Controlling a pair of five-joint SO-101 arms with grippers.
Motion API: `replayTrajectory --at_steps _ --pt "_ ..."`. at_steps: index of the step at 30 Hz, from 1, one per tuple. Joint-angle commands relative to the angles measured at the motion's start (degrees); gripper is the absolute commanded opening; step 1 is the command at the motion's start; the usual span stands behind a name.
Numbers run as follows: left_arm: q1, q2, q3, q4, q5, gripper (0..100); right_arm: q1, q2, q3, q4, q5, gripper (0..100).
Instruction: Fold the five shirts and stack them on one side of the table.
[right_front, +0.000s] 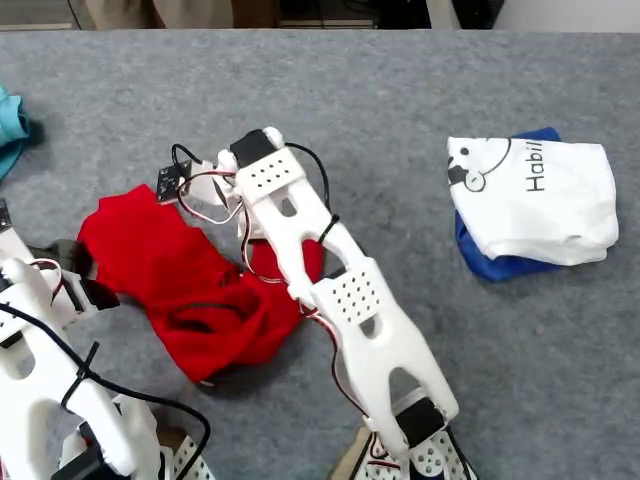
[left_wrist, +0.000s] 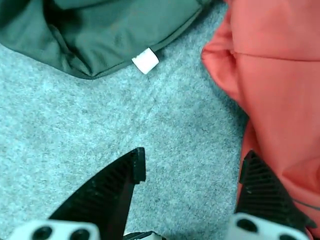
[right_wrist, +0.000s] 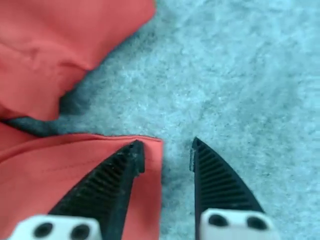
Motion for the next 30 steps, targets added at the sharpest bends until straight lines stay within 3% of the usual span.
replayTrajectory --at_steps 1,8,13,21,30 --pt "-0.53 -0.84 -0.62 -0.62 -0.26 31 0.75 1.63 -3.91 1.49 0.53 16.7" --pt "-0.62 -0.84 -0.44 -0.62 -0.35 31 1.89 3.74 -4.97 2.46 0.53 16.5" --pt "-0.62 -0.84 -0.35 -0.62 -0.35 31 1.89 3.82 -4.97 2.46 0.44 4.1" --pt "-0.62 -0.84 -0.18 -0.53 -0.26 31 2.07 3.56 -5.32 1.85 -1.67 0.2" --pt "-0.7 -0.84 -0.62 -0.35 -0.35 31 6.64 3.47 -32.92 5.19 -13.98 0.2"
